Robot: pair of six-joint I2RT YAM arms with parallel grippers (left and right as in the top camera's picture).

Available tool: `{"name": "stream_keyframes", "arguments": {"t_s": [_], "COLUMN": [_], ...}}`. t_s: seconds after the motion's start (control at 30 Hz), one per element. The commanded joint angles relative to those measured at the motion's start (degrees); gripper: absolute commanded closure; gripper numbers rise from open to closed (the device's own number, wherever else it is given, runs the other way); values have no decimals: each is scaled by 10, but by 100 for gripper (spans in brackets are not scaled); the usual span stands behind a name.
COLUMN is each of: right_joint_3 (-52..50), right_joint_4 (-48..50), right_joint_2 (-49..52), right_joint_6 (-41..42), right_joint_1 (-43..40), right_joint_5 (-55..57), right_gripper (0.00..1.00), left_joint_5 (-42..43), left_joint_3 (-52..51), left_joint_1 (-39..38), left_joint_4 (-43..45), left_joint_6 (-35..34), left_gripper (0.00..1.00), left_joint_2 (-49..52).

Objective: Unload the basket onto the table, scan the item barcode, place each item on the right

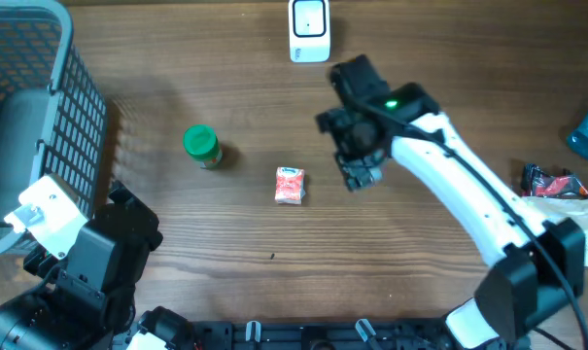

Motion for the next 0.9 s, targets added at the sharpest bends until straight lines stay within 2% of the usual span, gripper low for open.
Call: {"name": "stream_keyframes", "arguments": {"t_s": [0.0, 0.03, 0.07, 0.17, 0.2, 0.23, 0.33, 0.37, 0.4, 0.53, 0.63, 0.73, 0.77, 0.87], "right_joint_3": [-3, -3, -3, -3, -5, -6, -18, -28, -36, -49, -49, -49, -49, -49], "right_joint_4": [68, 67, 56, 9, 3, 2, 27, 54, 75, 196, 321, 409, 402, 322], "right_joint_2": [10, 10, 10, 11, 12, 12, 12, 13, 13, 39, 78, 106, 106, 87], "right_joint_6": [-469, -657, -765, -958, -1040, -1090, -1133, -1132, -1135, -1188, -1269, -1365, -1398, -1401], "right_joint_1": [12, 12, 12, 11, 11, 11, 11, 11, 11, 9, 2, 1, 9, 40], "right_joint_5": [76, 77, 76, 32, -4, -41, -78, -62, -46, 47, 148, 148, 149, 107], "right_gripper": [0, 2, 0, 0, 10, 15, 18, 7, 1, 0, 0, 0, 0, 0], "left_joint_5": [-1, -1, -1, -1, -1, -1, -1, -1, -1, -1, -1, -1, -1, -1], "left_joint_3": [4, 4, 4, 4, 4, 4, 4, 4, 4, 4, 4, 4, 4, 4], "left_joint_1": [5, 5, 5, 5, 5, 5, 5, 5, 5, 5, 5, 5, 5, 5], "left_joint_4": [0, 0, 0, 0, 0, 0, 0, 0, 0, 0, 0, 0, 0, 0], "left_joint_6": [-9, -9, -9, -9, -9, -9, -9, -9, -9, -9, -9, -9, -9, -9], "left_gripper": [0, 0, 0, 0, 0, 0, 0, 0, 0, 0, 0, 0, 0, 0], "left_joint_2": [2, 2, 2, 2, 2, 2, 2, 2, 2, 2, 2, 2, 2, 2]}}
